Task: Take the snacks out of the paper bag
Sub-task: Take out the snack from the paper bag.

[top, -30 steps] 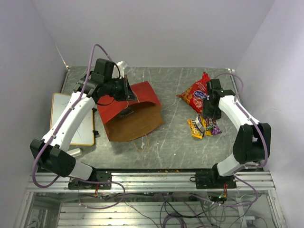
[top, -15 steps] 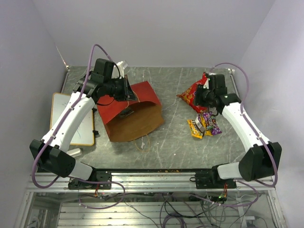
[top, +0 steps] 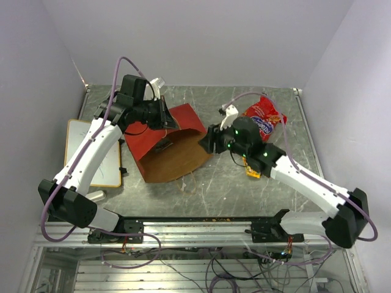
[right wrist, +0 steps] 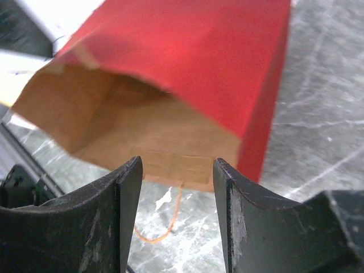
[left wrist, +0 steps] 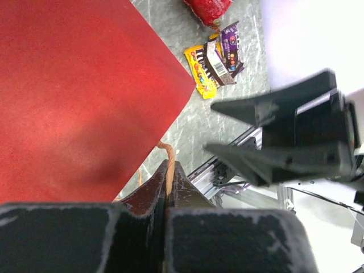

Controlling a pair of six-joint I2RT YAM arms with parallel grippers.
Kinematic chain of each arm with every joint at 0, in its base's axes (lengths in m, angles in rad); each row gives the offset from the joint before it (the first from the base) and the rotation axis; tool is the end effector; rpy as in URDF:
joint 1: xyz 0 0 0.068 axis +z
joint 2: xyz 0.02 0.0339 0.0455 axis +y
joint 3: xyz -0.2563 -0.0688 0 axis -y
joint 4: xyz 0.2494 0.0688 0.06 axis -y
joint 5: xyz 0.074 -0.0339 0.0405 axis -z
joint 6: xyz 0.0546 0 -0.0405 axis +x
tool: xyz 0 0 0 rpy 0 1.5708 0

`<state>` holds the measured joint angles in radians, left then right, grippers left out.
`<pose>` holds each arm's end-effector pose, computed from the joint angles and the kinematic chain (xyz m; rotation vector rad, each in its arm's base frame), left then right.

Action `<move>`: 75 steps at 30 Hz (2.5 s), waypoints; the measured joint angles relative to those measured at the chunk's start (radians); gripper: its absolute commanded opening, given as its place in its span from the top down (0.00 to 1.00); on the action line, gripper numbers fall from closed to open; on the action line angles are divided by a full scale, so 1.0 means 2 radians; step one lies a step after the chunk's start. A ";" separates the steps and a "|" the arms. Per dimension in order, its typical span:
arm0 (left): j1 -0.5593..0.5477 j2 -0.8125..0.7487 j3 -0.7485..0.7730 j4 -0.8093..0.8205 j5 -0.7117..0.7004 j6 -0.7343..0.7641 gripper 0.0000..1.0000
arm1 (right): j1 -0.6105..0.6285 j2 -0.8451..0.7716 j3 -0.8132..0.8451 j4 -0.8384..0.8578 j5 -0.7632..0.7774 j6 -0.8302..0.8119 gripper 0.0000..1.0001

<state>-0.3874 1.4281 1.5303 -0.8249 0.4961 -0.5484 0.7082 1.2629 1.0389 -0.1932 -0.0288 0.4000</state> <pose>0.2837 -0.1438 0.3716 0.0805 2.4136 -1.0309 0.2393 0.2070 0.3087 -0.3362 2.0380 0.7324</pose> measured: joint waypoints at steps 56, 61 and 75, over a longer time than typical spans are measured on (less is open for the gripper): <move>0.000 0.039 0.089 -0.100 0.014 0.033 0.93 | 0.088 0.428 0.138 0.155 -0.131 -0.877 0.51; 0.000 0.039 0.089 -0.100 0.017 0.033 0.93 | 0.090 0.443 0.151 0.161 -0.110 -0.893 0.55; 0.000 0.017 0.058 -0.090 0.022 0.009 0.93 | 0.095 0.492 0.168 0.238 -0.064 -0.872 1.00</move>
<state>-0.3870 1.4628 1.6466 -1.0042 0.5392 -0.5297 0.8986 2.2467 1.3750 0.2832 -0.1558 -1.3441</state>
